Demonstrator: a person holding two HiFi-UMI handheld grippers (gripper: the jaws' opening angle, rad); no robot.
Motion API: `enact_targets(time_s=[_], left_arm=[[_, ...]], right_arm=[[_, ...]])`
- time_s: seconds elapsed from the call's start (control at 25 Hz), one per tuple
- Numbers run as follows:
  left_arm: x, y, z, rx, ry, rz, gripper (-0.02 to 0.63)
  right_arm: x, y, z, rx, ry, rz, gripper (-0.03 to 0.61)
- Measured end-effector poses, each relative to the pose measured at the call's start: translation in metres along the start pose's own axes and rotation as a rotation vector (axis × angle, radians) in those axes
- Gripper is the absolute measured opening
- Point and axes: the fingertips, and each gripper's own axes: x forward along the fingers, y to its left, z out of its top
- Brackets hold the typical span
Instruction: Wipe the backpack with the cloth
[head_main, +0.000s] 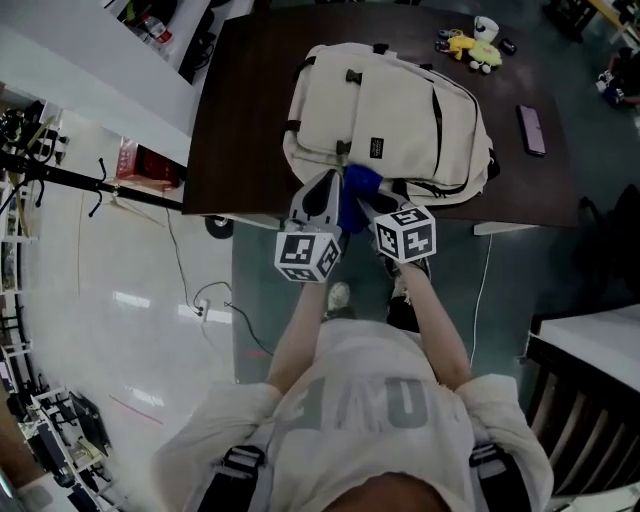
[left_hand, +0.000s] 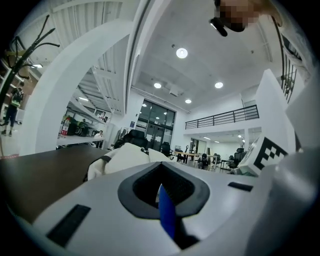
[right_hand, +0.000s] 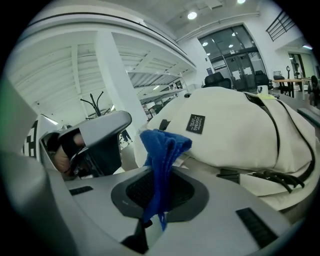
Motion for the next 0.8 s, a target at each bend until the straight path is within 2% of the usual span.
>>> enact_targets(time_s=[0.08,0.28,0.44,0.6,0.8], left_arm=[[0.009,-0.012,-0.002,0.0,-0.001,-0.011,0.005],[0.028,-0.041,-0.01,-0.002,-0.003,-0.023,0.005],[0.041,-0.061,-0.016,-0.005,-0.005,-0.024,0.005],[0.053,-0.078,-0.02,0.008,-0.013,-0.025,0.005],[0.062,-0.089,-0.026,0.002,-0.02,0.002,0.005]], right_arm=[[-0.009,-0.012,-0.001,0.01,0.005,-0.012,0.043],[-0.035,-0.072,-0.019,-0.032,0.075,-0.118,0.043],[-0.054,-0.09,-0.025,-0.046,0.083,-0.078,0.043],[-0.066,-0.103,-0.03,-0.017,0.075,-0.044,0.043],[-0.086,-0.139,-0.04,-0.016,0.116,-0.077,0.043]])
